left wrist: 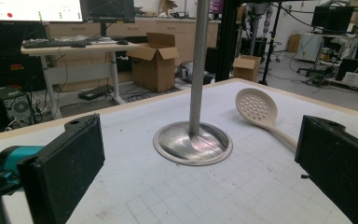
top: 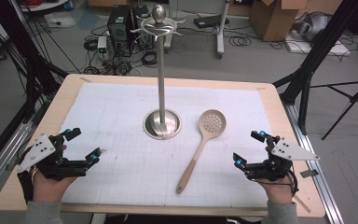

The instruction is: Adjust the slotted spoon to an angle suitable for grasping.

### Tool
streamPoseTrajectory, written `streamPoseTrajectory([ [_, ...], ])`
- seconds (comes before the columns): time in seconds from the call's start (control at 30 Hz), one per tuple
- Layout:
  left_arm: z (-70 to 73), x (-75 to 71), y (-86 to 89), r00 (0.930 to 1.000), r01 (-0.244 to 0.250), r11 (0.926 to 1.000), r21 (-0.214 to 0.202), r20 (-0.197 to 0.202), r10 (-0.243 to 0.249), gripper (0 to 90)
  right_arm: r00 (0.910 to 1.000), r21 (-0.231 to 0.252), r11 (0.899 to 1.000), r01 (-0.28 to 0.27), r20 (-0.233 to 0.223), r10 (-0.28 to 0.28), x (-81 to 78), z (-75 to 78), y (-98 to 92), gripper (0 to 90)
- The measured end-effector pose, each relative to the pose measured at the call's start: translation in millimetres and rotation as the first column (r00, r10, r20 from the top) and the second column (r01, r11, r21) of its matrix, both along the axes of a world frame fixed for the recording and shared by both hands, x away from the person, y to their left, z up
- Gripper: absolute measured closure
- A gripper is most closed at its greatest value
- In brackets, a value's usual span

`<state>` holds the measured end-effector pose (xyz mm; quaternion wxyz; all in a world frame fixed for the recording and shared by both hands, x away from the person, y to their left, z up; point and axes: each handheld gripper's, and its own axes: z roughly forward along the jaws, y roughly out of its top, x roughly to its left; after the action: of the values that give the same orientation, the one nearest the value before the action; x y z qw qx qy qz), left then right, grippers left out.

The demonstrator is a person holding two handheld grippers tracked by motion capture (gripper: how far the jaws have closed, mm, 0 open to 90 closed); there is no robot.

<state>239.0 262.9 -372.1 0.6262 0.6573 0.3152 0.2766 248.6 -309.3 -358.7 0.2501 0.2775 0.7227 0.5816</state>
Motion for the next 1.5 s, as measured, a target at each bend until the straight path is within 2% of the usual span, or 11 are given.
streamPoseTrajectory([
  [0.2, -0.5, -1.3, 1.2, 1.0000, 0.000, 1.0000, -0.004, -0.004, 0.000, 1.7, 0.9993, 0.017, 1.000, 0.002, -0.037, -0.001, 6.3, -3.0, 5.4, 2.2],
  [0.5, -0.4, -3.0, 1.4, 1.0000, -0.002, 1.0000, -0.009, -0.006, 0.002, 1.7, 0.9982, -0.004, 0.999, -0.043, -0.042, 0.043, 16.7, -8.3, 17.8, 5.9],
  [0.53, -0.8, -2.5, 0.7, 1.0000, 0.000, 1.0000, -0.008, -0.009, 0.000, 1.7, 0.9973, -0.017, 0.998, -0.060, -0.042, 0.059, 19.9, -9.9, 21.8, 11.4],
  [0.57, -0.8, -2.5, 0.7, 1.0000, 0.000, 1.0000, -0.008, -0.009, 0.000, 1.7, 0.9973, -0.017, 0.998, -0.060, -0.042, 0.059, 19.9, -9.9, 21.8, 11.4],
  [0.67, -1.4, -1.8, -0.4, 0.9999, 0.005, 1.0000, -0.004, -0.013, -0.005, 1.7, 0.9936, -0.044, 0.993, -0.110, -0.032, 0.108, 25.6, -11.9, 28.6, 26.7],
  [0.87, -2.3, -1.5, -0.6, 0.9998, 0.009, 0.9999, -0.008, -0.019, -0.009, 1.7, 0.9904, -0.065, 0.989, -0.132, -0.051, 0.128, 33.7, -15.2, 37.2, 40.7],
  [0.9, -2.3, -1.8, -0.4, 0.9997, 0.012, 0.9999, -0.010, -0.018, -0.013, 1.7, 0.9899, -0.068, 0.988, -0.135, -0.052, 0.132, 37.0, -16.9, 39.6, 47.6],
  [1.0, -2.3, -2.1, -0.3, 0.9998, 0.010, 0.9999, -0.010, -0.019, -0.010, 1.7, 0.9892, -0.077, 0.987, -0.138, -0.059, 0.134, 39.2, -18.5, 42.5, 54.1],
  [1.03, -2.4, -2.1, -0.4, 0.9997, 0.011, 0.9999, -0.011, -0.020, -0.011, 1.7, 0.9890, -0.103, 0.984, -0.143, -0.053, 0.138, 41.7, -20.3, 45.3, 62.7],
  [1.33, -3.7, -0.9, -2.6, 0.9995, 0.018, 0.9998, -0.008, -0.024, -0.018, 1.7, 0.9851, -0.141, 0.976, -0.167, -0.065, 0.159, 50.5, -27.3, 53.9, 82.8],
  [1.5, -4.4, -0.4, -4.1, 0.9994, 0.024, 0.9997, 0.000, -0.027, -0.024, 1.7, 0.9763, -0.133, 0.973, -0.189, -0.132, 0.171, 62.3, -37.2, 59.8, 89.5],
])
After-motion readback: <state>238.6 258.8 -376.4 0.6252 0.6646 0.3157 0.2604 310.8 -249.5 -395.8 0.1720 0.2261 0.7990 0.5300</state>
